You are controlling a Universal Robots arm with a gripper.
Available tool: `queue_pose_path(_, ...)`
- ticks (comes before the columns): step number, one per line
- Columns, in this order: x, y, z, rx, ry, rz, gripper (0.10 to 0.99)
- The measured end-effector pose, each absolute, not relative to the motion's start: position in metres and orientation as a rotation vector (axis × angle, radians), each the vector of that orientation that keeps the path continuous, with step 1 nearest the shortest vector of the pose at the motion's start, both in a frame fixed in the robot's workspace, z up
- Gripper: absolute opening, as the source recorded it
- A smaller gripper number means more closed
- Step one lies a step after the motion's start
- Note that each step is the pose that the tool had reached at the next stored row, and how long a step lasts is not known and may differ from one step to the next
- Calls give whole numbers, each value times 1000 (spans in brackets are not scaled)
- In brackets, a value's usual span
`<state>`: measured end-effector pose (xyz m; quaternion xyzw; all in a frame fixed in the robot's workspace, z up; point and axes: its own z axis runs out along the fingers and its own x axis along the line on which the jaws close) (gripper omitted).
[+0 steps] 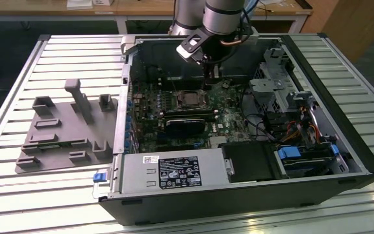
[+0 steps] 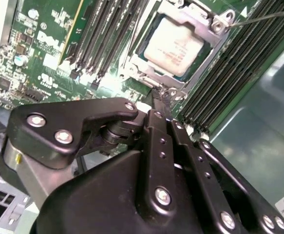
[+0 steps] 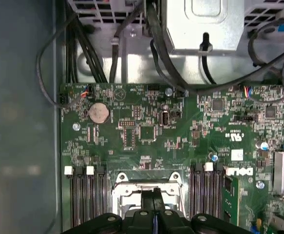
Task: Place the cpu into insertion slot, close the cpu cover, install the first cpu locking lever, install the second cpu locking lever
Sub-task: 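Close the cpu cover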
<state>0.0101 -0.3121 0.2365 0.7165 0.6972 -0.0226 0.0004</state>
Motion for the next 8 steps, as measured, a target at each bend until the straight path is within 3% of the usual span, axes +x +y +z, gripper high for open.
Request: queue_pose_path(8, -9, -312, 235, 2235, 2176, -36, 106)
